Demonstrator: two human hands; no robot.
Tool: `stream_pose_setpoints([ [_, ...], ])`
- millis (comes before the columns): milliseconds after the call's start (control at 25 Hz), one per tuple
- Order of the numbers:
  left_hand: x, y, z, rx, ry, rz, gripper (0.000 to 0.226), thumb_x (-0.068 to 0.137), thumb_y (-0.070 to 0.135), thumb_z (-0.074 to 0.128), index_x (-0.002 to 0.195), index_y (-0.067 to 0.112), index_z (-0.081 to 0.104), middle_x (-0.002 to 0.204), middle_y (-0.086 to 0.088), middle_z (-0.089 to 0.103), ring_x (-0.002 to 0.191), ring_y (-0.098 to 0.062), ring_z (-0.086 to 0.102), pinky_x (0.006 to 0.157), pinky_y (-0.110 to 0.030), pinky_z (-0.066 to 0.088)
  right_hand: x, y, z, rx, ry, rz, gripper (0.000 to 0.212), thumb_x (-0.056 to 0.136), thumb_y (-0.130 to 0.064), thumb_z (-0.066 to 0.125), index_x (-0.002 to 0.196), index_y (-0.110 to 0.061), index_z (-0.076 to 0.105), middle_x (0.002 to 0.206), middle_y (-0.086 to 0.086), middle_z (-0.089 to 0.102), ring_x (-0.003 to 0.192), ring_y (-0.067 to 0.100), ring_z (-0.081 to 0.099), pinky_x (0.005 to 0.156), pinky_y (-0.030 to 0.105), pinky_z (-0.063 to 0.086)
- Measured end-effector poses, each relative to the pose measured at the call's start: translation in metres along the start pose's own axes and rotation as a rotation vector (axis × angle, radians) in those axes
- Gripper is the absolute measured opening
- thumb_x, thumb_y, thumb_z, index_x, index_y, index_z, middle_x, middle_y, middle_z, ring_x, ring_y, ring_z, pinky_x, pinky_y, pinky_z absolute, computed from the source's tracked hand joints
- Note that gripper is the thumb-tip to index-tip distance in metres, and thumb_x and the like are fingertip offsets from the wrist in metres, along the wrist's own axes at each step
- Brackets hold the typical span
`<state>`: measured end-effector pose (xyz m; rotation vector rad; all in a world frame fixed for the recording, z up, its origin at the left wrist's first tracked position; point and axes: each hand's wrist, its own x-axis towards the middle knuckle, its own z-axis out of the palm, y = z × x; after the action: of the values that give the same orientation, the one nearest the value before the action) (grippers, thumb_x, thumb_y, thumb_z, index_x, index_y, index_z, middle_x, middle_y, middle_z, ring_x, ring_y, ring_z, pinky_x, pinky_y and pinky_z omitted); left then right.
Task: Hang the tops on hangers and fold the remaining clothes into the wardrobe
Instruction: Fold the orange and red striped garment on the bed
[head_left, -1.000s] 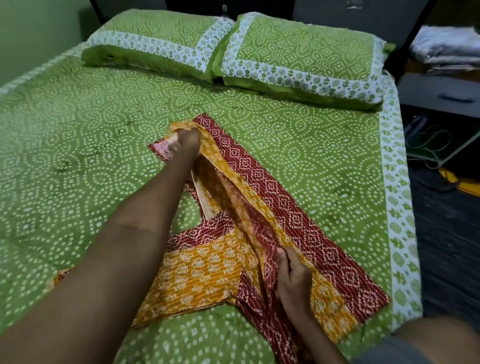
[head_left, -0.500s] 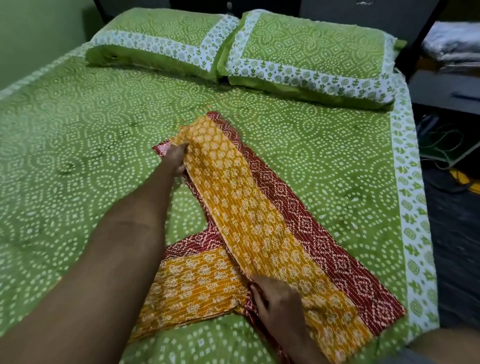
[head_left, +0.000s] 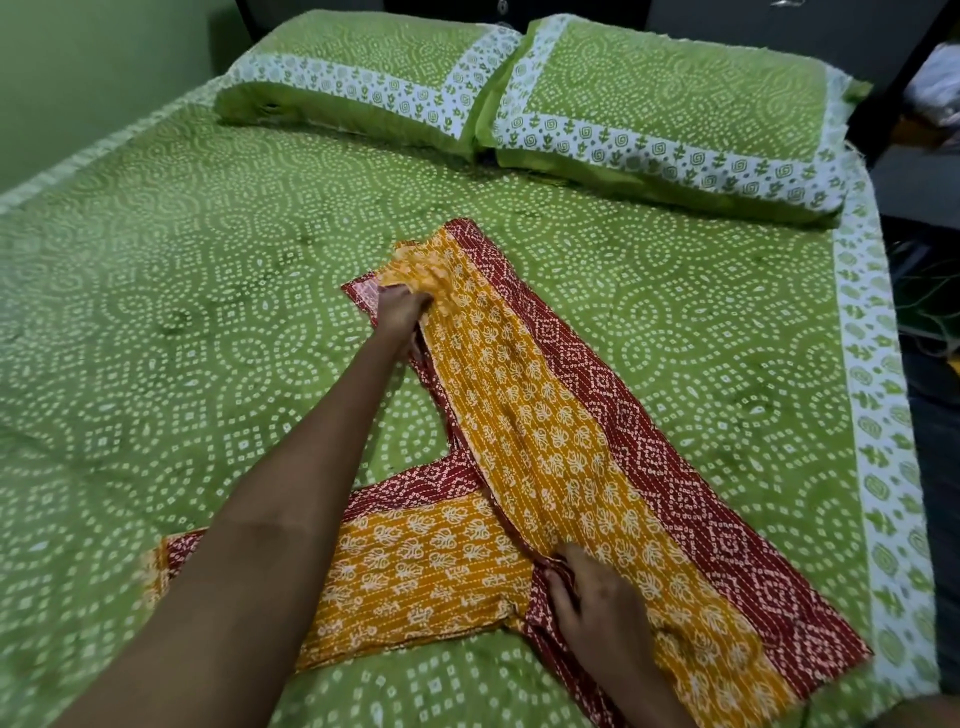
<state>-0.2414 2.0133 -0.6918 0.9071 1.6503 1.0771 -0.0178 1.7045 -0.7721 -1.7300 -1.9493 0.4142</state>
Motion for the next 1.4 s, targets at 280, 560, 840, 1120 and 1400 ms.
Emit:
stream_pose_setpoints([
  [280,-0.001,0.007,0.064,0.733,0.105,-0.034,0.03,0.095,0.019,0.049,0.115,-0.002,0.057,0.147,-0.028,0.024,0.136,-0.041,0.022,0.112,-0.046,0.023,-0.001,0.003,0.003,0.006,0.002,0.025,0.015,0.087,-0.033,0.064,0.093,-0.02,0.066,0.057,-0.025,0.04,0.043,-0.017,0.028,0.041,0.001,0.026],
  [560,-0.005,0.004,0.066,0.89,0.211,0.083,0.029,0.091,0.018,0.051,0.117,0.005,0.056,0.15,-0.023,0.02,0.139,-0.04,0.014,0.115,-0.044,0.009,0.001,0.0,0.001,-0.001,0.043,0.089,0.061,0.098,-0.054,0.014,0.092,-0.022,0.066,0.056,-0.021,0.052,0.042,-0.01,0.039,0.043,-0.001,0.023],
  [840,-0.02,-0.005,0.049,0.816,-0.451,0.528,0.054,0.094,0.02,0.052,0.143,0.012,0.032,0.14,-0.017,0.043,0.116,-0.029,0.049,0.093,-0.029,0.041,0.003,0.002,0.002,0.003,0.085,0.062,0.05,0.095,-0.052,0.026,0.089,-0.023,0.066,0.056,-0.024,0.048,0.042,-0.017,0.026,0.04,-0.002,0.021],
  [1120,-0.038,-0.01,0.061,0.442,-0.603,0.487,0.032,0.092,0.005,0.049,0.123,0.003,0.056,0.141,-0.012,0.045,0.112,-0.021,0.052,0.092,-0.038,0.047,0.002,0.004,0.005,0.036,0.063,0.063,0.05,0.095,-0.054,0.025,0.091,-0.023,0.064,0.055,-0.018,0.056,0.042,-0.011,0.033,0.041,0.004,0.034],
  [1400,0.029,0.0,-0.022,0.708,0.536,-0.075,0.051,0.085,0.018,0.049,0.133,0.006,0.039,0.139,-0.017,0.035,0.13,-0.031,0.033,0.106,-0.039,0.027,0.005,0.001,0.0,0.035,0.02,0.071,0.019,0.092,-0.048,0.036,0.094,-0.032,0.047,0.054,-0.029,0.029,0.039,-0.018,0.021,0.036,0.0,0.017],
])
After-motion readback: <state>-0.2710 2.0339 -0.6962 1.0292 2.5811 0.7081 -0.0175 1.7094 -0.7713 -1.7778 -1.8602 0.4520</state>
